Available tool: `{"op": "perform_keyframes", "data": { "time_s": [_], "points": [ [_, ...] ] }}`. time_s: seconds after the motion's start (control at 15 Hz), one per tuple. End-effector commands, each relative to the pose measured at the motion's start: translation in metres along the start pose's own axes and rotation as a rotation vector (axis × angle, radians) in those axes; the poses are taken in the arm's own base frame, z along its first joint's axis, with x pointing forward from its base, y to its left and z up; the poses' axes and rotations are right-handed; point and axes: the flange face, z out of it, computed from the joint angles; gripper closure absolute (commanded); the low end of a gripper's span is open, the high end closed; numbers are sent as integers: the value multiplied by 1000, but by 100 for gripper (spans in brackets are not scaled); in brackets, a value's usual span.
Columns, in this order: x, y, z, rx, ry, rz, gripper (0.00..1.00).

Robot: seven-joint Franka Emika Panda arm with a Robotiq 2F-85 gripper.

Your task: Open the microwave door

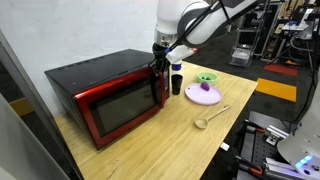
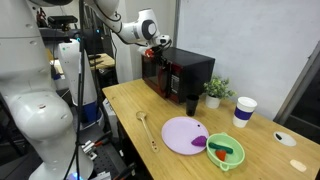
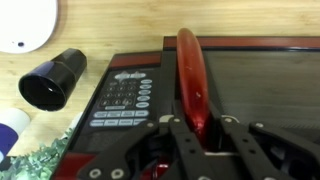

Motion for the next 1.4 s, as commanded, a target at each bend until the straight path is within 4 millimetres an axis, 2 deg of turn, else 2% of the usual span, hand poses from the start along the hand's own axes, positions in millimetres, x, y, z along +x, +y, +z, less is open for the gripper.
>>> {"op": "perform_keyframes", "data": {
  "time_s": [0.0,0.33,0.4,0.53,0.8,0.93,1.07,1.33],
  "points": [
    [-42,-3,-60,-22,49,13,94],
    [-80,-16,-75,-32,33,96,94],
    [-85,-19,-79,-32,31,100,51],
    [-96,-29,-90,-23,22,80,46],
    [-111,-45,-155,43,68,-9,16],
    [-114,-47,-179,71,89,-38,2],
    [-108,-43,-188,87,107,-44,0],
    [-83,-25,-167,62,115,-12,0]
  ]
}}
